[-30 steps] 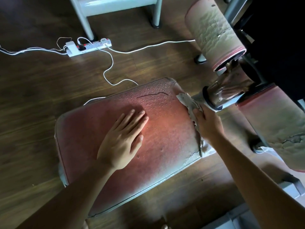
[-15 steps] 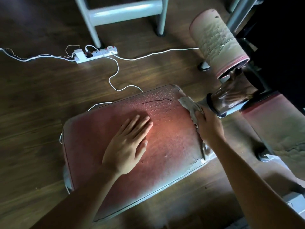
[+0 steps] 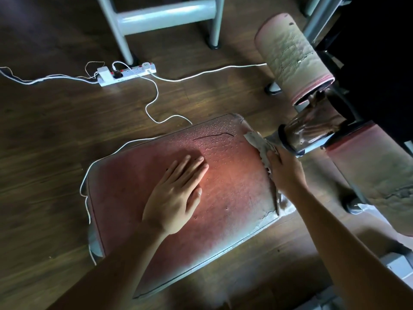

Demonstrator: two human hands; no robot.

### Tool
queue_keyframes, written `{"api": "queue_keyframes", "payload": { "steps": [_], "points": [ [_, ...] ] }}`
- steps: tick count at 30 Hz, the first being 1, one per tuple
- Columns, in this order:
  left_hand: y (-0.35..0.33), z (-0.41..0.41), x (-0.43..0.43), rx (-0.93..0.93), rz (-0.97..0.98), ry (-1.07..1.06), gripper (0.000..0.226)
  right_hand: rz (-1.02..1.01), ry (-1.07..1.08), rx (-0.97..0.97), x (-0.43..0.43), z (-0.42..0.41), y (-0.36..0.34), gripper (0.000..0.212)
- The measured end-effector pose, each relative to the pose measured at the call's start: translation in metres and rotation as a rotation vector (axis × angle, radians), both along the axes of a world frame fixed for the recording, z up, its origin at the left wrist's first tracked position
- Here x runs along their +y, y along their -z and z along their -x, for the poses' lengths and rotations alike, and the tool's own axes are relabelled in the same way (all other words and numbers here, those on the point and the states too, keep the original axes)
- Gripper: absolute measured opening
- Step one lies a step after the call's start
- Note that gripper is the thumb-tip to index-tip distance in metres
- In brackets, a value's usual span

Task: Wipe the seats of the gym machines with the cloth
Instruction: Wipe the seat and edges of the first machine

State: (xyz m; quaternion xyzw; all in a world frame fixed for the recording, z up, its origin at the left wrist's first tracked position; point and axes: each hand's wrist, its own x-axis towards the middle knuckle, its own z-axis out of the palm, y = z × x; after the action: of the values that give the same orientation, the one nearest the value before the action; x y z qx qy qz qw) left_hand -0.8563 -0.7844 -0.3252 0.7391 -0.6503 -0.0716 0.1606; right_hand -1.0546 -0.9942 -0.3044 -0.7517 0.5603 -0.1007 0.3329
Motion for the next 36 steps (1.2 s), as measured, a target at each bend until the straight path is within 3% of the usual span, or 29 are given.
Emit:
{"api": "queue_keyframes", "payload": {
  "steps": [4, 9, 13, 16, 22, 27, 36],
  "points": [
    [-0.004, -0.004, -0.001, 0.092, 0.051, 0.003, 0.049, 0.025, -0.004, -0.065, -0.02, -0.019, -0.002, 0.023],
    [-0.011, -0.036, -0.009, -0.003, 0.027, 0.069, 0.045, 0.009, -0.091, -0.147, -0.052, -0.069, -0.009, 0.024],
    [-0.002, -0.043, -0.007, -0.01, -0.021, 0.118, 0.051, -0.097, -0.222, -0.102, -0.075, -0.095, 0.009, 0.038],
    [-0.004, -0.043, -0.01, 0.0, -0.039, 0.117, 0.054, -0.176, -0.188, -0.164, -0.07, -0.08, 0.003, 0.034],
    [-0.006, -0.044, -0.011, -0.009, -0.052, 0.123, 0.055, -0.056, -0.22, -0.094, -0.04, -0.034, 0.001, 0.033],
    [-0.005, -0.042, -0.012, -0.034, -0.058, 0.127, 0.056, -0.171, -0.197, -0.175, -0.06, -0.078, -0.004, 0.025],
    [-0.006, -0.042, -0.013, -0.019, -0.043, 0.125, 0.055, -0.013, -0.13, -0.09, -0.039, -0.04, 0.005, 0.031]
  ]
}}
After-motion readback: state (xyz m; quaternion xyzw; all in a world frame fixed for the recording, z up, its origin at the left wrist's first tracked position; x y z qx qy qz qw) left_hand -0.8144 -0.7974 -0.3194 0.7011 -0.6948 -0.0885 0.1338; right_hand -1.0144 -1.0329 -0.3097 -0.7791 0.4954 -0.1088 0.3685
